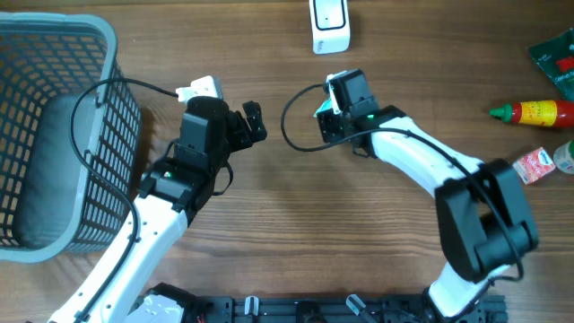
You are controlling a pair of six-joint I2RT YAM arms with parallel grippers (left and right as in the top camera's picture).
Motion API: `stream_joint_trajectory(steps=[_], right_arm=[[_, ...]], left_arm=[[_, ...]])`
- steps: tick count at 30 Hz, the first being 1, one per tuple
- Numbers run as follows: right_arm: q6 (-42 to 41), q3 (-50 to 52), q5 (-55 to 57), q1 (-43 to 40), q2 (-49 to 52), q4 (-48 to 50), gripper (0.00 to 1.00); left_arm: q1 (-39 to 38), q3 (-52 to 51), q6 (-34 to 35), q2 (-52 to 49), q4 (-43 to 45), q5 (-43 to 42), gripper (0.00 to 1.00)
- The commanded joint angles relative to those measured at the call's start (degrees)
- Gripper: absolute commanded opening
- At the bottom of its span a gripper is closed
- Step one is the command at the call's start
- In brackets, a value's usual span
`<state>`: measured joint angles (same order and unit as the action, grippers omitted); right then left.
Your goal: Scan the item barcode
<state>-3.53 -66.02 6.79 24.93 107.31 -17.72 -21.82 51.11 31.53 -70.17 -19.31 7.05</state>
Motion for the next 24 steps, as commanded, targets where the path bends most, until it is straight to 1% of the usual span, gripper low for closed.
stream_joint_trajectory(steps=[1,5,8,14,17,22,24], right_arm=[[2.5,0.0,5.5,0.0,2.8,1.7,0.65],[3.6,0.0,5.5,1.2,4.2,2.7,0.61],[3.8,0.0,6.0,2.4,4.8,3.0,0.61],[5.1,0.0,12.2,5.2,5.6,3.5,0.60],[5.1,0.0,13.2,5.4,6.3,4.1,0.60],[5.1,0.0,16.7,5.4,8.8,5.0,0.56],[5.0,0.0,16.8,5.4,9.5,5.0,0.53]], left_arm=[[-0.3,0.4,-1.1,0.0,0.1,0.7,1.00],[-0.3,0.4,-1.1,0.0,0.2,0.7,1.00],[-0.3,0.4,-1.1,0.0,0.1,0.8,1.00],[-0.3,0.4,-1.1,0.0,0.1,0.7,1.00],[-0.3,0.4,-1.1,0.0,0.2,0.7,1.00],[-0.3,0.4,-1.1,0.0,0.2,0.7,1.00],[-0.3,0.4,-1.1,0.0,0.2,0.7,1.00]])
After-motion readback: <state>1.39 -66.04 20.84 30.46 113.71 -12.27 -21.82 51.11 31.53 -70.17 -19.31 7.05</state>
